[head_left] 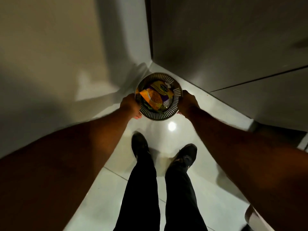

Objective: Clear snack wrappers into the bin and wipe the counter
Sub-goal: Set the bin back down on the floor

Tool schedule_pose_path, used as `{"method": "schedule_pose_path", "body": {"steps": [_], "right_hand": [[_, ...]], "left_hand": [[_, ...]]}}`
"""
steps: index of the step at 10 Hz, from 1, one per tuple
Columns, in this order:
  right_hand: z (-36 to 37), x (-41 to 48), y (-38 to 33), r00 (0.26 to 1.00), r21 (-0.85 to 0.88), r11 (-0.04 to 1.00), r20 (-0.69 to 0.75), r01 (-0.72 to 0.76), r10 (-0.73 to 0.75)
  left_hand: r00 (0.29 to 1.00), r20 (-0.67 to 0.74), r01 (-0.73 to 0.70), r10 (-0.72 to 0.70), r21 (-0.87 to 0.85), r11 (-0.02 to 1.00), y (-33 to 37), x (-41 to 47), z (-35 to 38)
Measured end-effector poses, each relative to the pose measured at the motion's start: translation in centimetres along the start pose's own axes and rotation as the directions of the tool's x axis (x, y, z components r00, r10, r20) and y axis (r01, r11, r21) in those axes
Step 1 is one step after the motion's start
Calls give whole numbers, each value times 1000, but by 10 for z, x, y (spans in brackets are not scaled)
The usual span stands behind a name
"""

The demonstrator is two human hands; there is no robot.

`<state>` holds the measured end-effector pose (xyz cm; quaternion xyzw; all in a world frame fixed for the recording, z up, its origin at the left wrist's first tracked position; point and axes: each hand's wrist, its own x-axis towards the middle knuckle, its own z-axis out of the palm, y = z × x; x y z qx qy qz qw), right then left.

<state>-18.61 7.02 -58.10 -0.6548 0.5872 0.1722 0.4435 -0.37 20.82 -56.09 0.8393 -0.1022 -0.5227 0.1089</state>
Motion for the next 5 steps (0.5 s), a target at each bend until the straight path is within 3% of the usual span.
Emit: {"method": "schedule_pose_path", "body": {"steps": [1, 3, 5], "right_hand": [[0, 9, -9, 1000, -74, 997, 3, -1, 1], [8, 30, -6, 1000, -65, 998, 20, -6, 7], [11, 38, -8, 999, 68, 997, 46, -23, 19]], "left_hand": [[998, 19, 63, -63, -52, 997, -2, 18, 2], [996, -46, 75, -80, -105, 992, -7, 41, 11], [994, -110, 5, -10, -50, 999, -13, 40, 7]]}}
